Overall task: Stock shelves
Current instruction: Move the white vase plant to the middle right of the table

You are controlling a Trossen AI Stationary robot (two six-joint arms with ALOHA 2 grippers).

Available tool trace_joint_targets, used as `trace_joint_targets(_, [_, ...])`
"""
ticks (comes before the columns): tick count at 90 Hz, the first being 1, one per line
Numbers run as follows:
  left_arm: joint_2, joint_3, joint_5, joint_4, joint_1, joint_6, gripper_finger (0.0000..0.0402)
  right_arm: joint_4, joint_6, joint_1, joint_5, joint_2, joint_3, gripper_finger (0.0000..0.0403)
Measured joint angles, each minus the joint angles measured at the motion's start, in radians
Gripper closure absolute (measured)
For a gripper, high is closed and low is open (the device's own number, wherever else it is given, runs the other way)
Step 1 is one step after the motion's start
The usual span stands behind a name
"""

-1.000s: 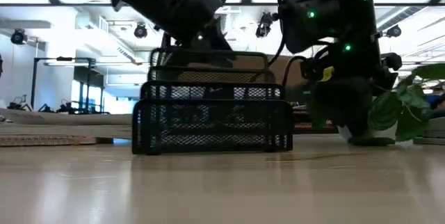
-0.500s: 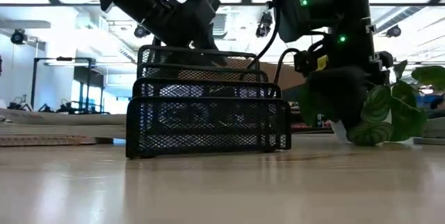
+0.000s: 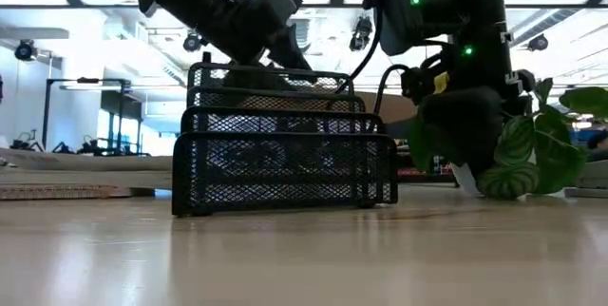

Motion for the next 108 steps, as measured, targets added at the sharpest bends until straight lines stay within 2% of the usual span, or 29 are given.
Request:
trace_joint_targets(17, [-0.079,0.0,0.001,-0.006,-0.002,-0.028,0.0182,-0.001,-0.019,0.0,-0.023,-0.002,0.0,0.0039])
trace_joint_targets(32, [-0.209,0.0,0.003,-0.067,-0.002,-0.131,0.0173,-0.004,-0.022,0.0,-0.042,-0.019,0.001,0.0039])
trace_joint_targets(52, [-0.345,-0.012,0.003,-0.218,-0.002,-0.331,0.0193,-0.004,-0.036,0.0,-0.038,-0.06,0.024,0.0039])
trace_joint_targets(60, [-0.372,-0.042,-0.002,-0.226,0.0,-0.381,0.0204,-0.006,-0.052,0.0,-0.026,-0.064,0.039,0.0039])
trace_joint_targets(67, [-0.394,-0.08,-0.021,-0.231,0.002,-0.389,0.0213,-0.005,-0.062,0.0,-0.018,-0.066,0.048,0.0039])
trace_joint_targets(81, [-0.432,-0.154,-0.128,-0.204,0.004,-0.398,0.0235,-0.001,-0.06,0.0,-0.015,-0.067,0.052,0.0039])
trace_joint_targets(100, [-0.478,-0.242,-0.145,-0.173,0.004,-0.412,0.0261,0.007,-0.014,0.016,0.017,-0.066,0.045,0.0039])
trace_joint_targets(108, [-0.495,-0.27,-0.22,-0.171,0.006,-0.402,0.0271,0.011,-0.002,0.027,0.024,-0.066,0.045,0.0039])
